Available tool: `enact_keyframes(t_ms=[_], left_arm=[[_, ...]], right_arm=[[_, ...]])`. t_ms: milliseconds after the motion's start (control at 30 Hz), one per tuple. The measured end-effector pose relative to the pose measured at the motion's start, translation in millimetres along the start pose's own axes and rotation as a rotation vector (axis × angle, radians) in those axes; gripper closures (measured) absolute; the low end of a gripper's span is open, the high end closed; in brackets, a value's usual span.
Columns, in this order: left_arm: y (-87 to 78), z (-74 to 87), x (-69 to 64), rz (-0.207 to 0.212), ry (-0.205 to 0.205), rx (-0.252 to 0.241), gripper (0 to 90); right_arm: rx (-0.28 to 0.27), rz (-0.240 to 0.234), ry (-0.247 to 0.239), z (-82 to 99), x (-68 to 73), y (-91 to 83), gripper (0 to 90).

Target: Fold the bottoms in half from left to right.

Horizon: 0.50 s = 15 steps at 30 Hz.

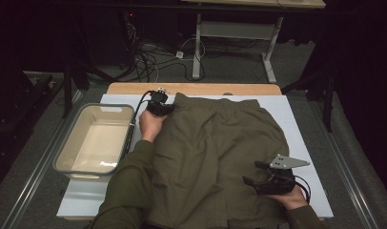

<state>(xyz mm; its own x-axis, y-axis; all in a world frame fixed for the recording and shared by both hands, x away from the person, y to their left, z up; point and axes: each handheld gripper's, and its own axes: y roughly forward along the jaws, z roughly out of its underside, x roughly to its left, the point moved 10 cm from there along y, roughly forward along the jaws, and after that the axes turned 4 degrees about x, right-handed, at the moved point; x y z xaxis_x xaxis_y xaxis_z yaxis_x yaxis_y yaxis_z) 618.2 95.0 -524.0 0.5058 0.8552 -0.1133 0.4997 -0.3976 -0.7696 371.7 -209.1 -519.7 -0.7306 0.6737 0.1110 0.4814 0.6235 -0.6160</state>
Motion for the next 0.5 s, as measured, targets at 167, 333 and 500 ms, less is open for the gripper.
enact_keyframes(t_ms=[167, 333, 500], left_arm=[[-4.7, 0.3, 10.8, -0.044, -0.032, 0.002, 85.6], [-9.9, -3.5, 10.9, -0.034, -0.051, -0.017, 85.6], [-16.3, -8.2, 5.2, 0.002, -0.053, -0.04, 85.7]], right_arm=[[0.0, 0.0, -0.001, 0.1, -0.1, 0.0, 20.5], [0.001, 0.0, 0.0, 0.0, -0.1, 0.1, 20.5], [0.0, 0.001, -0.001, 0.0, 0.0, 0.0, 20.5]])
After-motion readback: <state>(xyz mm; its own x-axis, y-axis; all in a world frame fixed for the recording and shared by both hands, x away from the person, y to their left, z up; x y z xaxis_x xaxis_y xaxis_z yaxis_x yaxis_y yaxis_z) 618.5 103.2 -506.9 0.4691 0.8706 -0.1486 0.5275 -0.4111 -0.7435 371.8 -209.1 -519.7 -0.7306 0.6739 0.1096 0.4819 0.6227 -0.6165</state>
